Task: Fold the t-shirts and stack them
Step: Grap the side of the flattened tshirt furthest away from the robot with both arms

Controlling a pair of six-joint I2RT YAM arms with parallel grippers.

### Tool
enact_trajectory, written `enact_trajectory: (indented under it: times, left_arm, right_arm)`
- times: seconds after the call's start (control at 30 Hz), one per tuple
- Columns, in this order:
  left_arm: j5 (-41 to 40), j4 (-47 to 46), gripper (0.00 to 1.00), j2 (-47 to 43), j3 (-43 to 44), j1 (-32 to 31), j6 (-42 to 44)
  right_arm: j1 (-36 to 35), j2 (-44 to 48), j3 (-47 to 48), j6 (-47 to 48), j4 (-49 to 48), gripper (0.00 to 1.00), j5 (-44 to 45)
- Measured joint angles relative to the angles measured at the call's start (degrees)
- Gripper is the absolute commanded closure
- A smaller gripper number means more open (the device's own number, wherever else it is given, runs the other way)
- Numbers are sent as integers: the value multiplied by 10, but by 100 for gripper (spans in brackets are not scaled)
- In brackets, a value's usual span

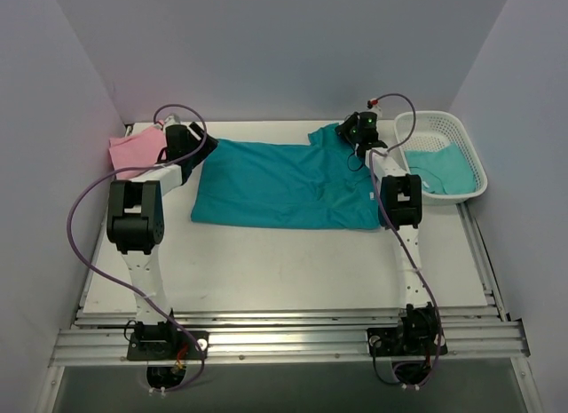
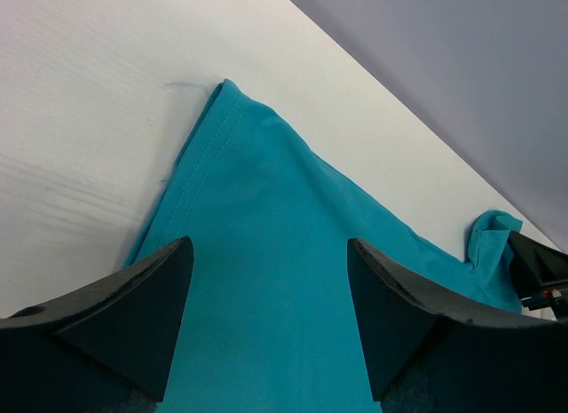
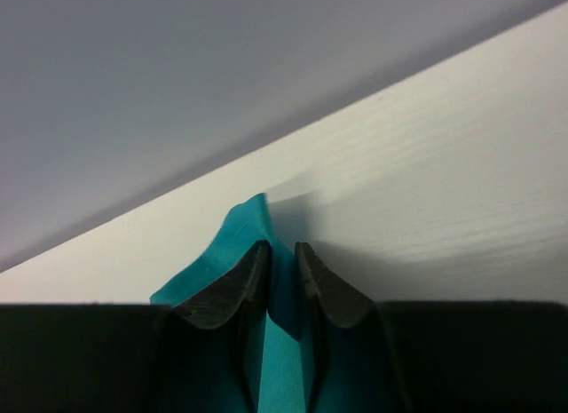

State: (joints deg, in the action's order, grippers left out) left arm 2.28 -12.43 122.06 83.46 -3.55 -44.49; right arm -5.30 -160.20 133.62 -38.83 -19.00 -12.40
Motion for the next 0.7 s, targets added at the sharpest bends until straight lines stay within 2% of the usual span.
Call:
enact_trajectory:
  times: [0.1, 0.47, 0.7]
  left_arm:
    - [2, -12, 21, 0, -3, 1, -2]
    - [6, -18, 22, 40, 11, 22, -3]
    - [12, 8, 22, 132, 130, 32, -3]
  right_arm:
    - [0, 0, -3, 2, 2, 100, 0]
    - [0, 0, -3, 6, 8, 100, 1]
    - [0, 3, -21, 7, -14, 100, 0]
